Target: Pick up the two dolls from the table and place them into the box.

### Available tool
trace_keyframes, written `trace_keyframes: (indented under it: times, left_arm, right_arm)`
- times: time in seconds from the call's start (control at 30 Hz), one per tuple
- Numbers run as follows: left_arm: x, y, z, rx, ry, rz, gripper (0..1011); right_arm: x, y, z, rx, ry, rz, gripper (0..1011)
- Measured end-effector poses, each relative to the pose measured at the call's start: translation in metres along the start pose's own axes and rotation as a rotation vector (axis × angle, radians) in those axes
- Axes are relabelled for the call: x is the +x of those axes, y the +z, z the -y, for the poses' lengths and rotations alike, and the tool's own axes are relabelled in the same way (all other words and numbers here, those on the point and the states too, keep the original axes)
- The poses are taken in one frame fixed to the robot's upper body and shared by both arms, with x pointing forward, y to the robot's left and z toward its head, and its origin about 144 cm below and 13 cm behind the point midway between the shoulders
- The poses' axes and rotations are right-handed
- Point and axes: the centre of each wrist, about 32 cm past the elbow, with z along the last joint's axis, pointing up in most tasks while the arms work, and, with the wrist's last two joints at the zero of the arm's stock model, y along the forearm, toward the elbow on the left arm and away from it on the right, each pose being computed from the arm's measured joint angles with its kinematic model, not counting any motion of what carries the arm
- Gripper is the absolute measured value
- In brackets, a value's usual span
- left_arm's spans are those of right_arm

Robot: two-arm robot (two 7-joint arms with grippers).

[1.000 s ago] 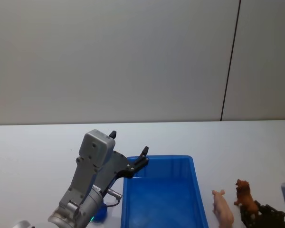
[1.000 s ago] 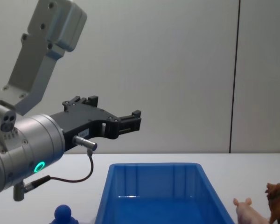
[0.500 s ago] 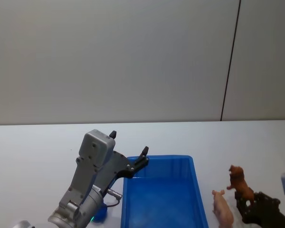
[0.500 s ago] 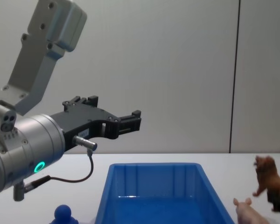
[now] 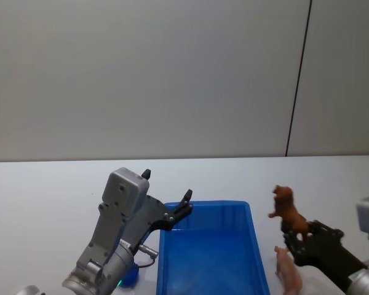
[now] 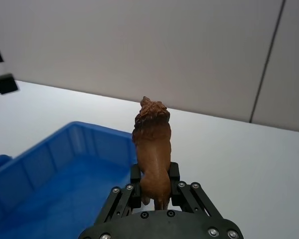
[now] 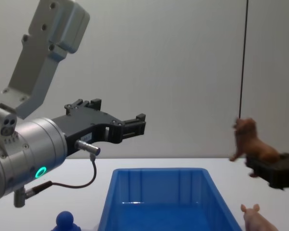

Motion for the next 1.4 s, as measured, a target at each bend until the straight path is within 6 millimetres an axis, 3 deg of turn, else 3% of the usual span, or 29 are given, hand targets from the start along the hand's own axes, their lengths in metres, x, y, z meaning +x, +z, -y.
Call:
trace_keyframes:
  times: [0.5,0.83,1.2,1.4]
  left_arm:
    - [0.000,0.000,0.000,0.000,0.000,0.000,1003]
    - [0.000,0.000,0.000,0.000,0.000,0.000,1003]
    - [0.000,0.000,0.000,0.000,0.000,0.000,1003]
    - [0.000,0.000,0.000,0.000,0.000,0.000,1003]
  right_arm:
    - [-0.019,0.011,-0.034,0.001,0.158,-0.007,312]
    - [-0.024,0.008,-0.049,-0.027,0.195,-0.014,628]
    - [-0.021,0.009,-0.046,-0.010,0.158,-0.007,941]
    - [-0.020,0.012,-0.039,0.010,0.114,-0.004,1001]
